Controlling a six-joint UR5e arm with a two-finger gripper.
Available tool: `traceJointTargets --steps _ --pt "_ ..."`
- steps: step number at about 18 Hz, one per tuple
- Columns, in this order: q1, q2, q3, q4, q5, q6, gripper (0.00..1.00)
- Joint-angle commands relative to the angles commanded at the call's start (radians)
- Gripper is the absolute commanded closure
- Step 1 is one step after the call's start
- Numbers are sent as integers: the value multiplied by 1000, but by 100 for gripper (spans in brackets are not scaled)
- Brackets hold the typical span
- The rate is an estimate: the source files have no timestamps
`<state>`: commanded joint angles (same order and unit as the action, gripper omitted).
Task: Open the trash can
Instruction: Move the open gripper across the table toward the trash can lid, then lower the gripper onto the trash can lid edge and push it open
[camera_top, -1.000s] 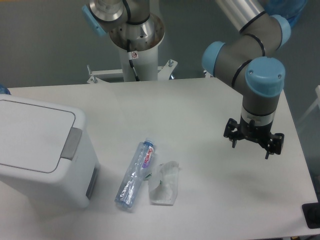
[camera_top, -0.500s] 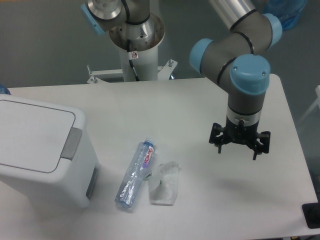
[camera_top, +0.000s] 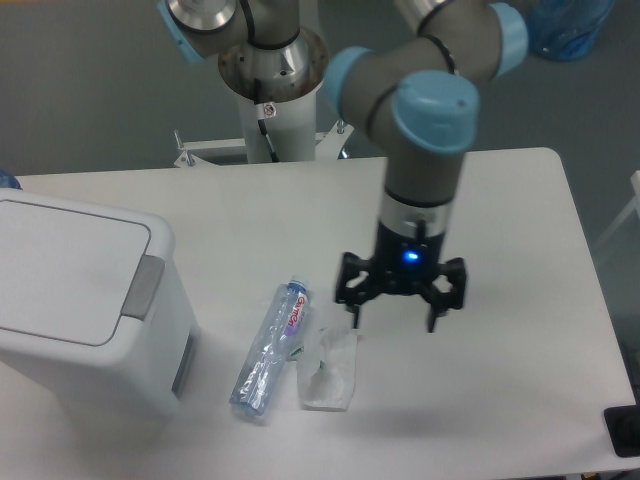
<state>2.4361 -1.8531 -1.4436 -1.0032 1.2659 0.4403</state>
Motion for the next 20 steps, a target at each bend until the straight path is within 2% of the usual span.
traceJointTargets --steps 3,6,9,13,20 --pt "-12 15 22 0 -94 -15 0" --pt "-45 18 41 0 -131 -46 0" --pt "-69 21 26 -6 -186 -51 0" --pt "-121 17 17 -8 -195 -55 0" --pt "-127 25 6 -8 -192 -132 0"
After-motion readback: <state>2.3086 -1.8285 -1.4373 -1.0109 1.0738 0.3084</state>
